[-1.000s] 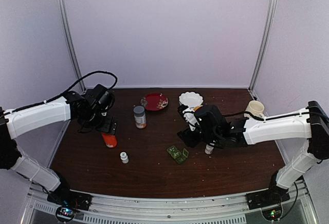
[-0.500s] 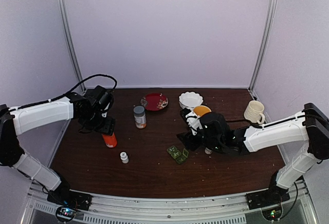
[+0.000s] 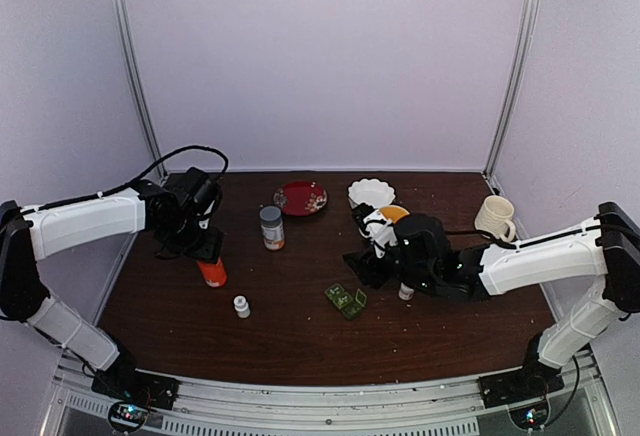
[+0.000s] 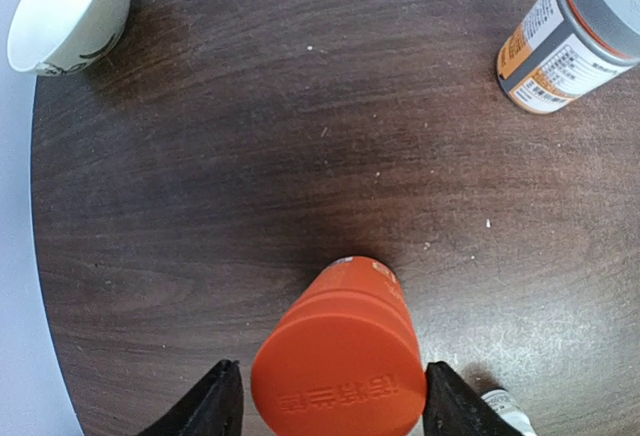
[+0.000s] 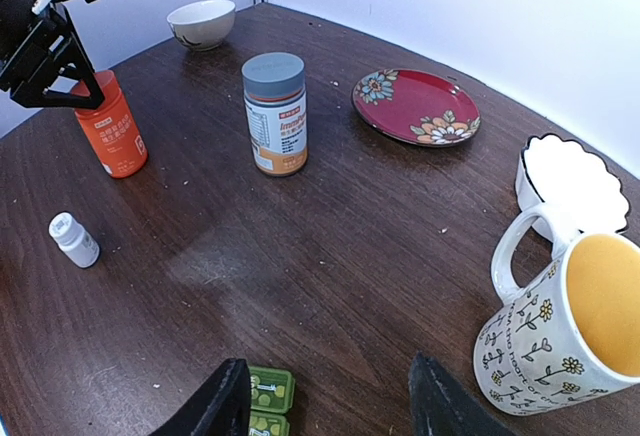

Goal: Sort the pills into containers
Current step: Pick up the pill bottle from the center of the board.

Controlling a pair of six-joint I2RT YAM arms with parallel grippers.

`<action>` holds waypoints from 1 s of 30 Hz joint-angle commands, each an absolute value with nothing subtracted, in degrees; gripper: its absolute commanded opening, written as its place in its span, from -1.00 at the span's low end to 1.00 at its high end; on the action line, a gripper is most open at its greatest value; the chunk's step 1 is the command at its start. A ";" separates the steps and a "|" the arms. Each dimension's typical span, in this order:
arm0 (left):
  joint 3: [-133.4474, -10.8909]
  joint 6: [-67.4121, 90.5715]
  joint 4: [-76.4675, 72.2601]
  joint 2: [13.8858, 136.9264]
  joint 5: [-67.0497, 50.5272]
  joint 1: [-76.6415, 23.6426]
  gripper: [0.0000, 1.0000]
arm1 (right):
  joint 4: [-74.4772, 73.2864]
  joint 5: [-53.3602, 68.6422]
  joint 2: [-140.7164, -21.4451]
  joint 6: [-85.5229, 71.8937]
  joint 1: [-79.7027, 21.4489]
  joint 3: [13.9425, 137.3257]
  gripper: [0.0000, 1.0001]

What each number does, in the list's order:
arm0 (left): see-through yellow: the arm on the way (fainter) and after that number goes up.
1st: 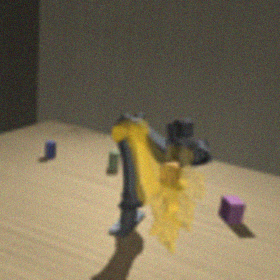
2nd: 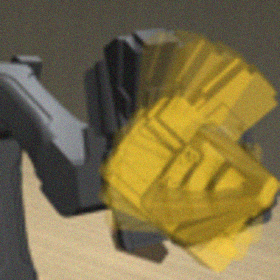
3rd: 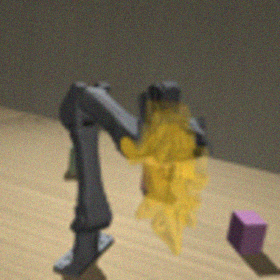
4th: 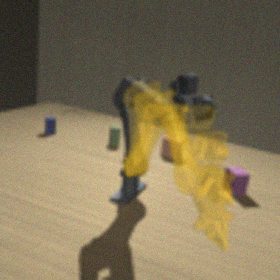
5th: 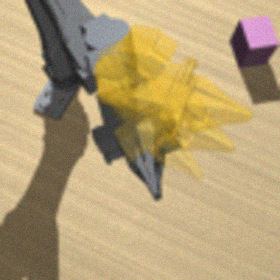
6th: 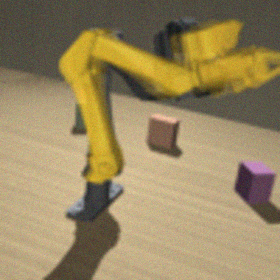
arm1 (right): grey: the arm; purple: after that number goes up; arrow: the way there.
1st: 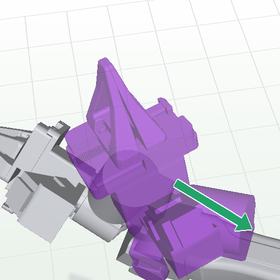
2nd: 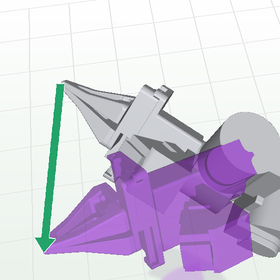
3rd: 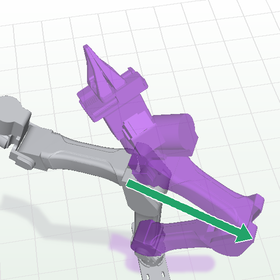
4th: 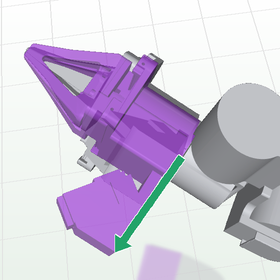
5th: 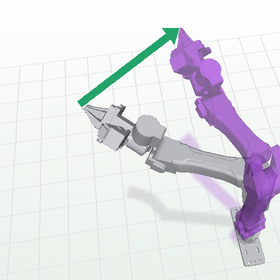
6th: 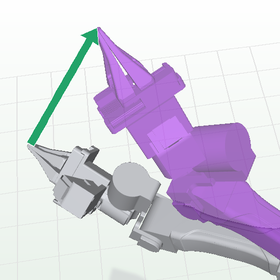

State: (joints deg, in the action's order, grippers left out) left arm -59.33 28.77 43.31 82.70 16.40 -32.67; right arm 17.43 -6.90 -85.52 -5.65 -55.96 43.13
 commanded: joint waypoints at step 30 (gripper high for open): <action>-62.58 30.15 38.12 58.72 -13.80 -32.25 -0.41 | 24.76 -2.10 -71.64 -1.80 -58.16 35.36 0.20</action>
State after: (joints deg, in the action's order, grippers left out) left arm -61.17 28.53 44.27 61.14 2.37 -32.56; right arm 19.84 -5.23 -78.46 -3.07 -56.95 38.00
